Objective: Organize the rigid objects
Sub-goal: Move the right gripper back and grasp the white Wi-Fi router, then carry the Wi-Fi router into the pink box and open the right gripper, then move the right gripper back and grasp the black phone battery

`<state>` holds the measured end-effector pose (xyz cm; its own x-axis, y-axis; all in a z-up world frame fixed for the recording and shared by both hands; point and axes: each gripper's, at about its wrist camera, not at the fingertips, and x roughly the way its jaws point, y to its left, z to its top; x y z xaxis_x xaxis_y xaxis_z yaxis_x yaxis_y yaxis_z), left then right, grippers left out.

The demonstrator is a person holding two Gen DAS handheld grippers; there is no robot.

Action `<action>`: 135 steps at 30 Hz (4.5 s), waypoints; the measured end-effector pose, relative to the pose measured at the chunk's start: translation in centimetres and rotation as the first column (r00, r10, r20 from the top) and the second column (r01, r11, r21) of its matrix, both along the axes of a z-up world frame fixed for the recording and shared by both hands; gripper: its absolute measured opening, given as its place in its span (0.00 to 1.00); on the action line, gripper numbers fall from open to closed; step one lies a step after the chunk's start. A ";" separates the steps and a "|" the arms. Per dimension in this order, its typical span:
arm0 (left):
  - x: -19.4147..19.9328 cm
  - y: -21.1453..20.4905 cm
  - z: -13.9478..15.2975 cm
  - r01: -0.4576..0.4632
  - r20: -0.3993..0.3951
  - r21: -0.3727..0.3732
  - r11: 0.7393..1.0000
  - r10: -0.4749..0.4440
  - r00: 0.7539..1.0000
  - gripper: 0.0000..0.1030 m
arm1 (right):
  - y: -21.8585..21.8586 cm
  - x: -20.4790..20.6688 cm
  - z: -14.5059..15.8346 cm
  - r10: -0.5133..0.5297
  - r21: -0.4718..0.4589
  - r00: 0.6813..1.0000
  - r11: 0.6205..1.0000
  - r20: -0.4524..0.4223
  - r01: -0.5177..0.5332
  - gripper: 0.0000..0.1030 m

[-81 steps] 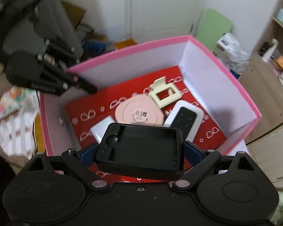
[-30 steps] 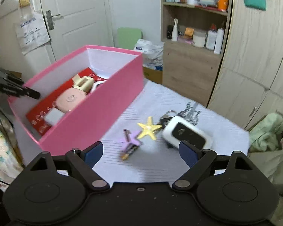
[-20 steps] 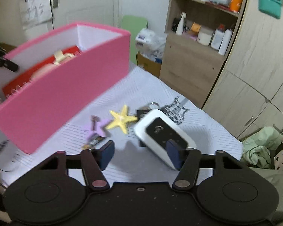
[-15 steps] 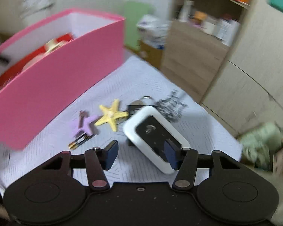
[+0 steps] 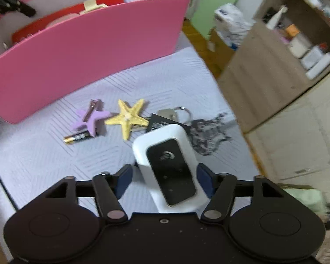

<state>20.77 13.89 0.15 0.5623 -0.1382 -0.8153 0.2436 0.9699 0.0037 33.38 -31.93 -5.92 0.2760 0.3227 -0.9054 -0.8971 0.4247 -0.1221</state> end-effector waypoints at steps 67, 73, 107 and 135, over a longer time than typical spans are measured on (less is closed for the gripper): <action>-0.1 0.8 -0.1 -0.033 0.000 -0.060 0.998 0.033 0.999 0.13 | 12.0 -10.3 8.9 -0.265 0.548 0.935 0.831 0.237 0.097 0.64; 0.0 0.9 -0.1 -0.015 0.001 -0.065 0.998 0.015 1.000 0.13 | 16.0 -7.8 7.8 -0.197 0.312 0.925 0.946 0.326 0.091 0.64; 0.2 1.8 -0.4 -0.006 -0.001 -0.129 0.992 0.005 1.000 0.17 | 16.9 -4.6 8.6 -0.104 0.220 0.955 0.975 0.277 0.043 0.75; 0.3 0.5 0.1 -0.034 -0.015 -0.067 0.997 0.033 0.999 0.17 | -2.7 -8.7 2.3 -0.495 0.441 0.864 0.798 0.091 0.411 0.73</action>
<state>21.08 14.35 0.25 0.5560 -0.1745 -0.8126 0.2109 0.9753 -0.0652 24.67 -34.68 -3.65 0.6345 0.4320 -0.6409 -0.5653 0.8249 -0.0036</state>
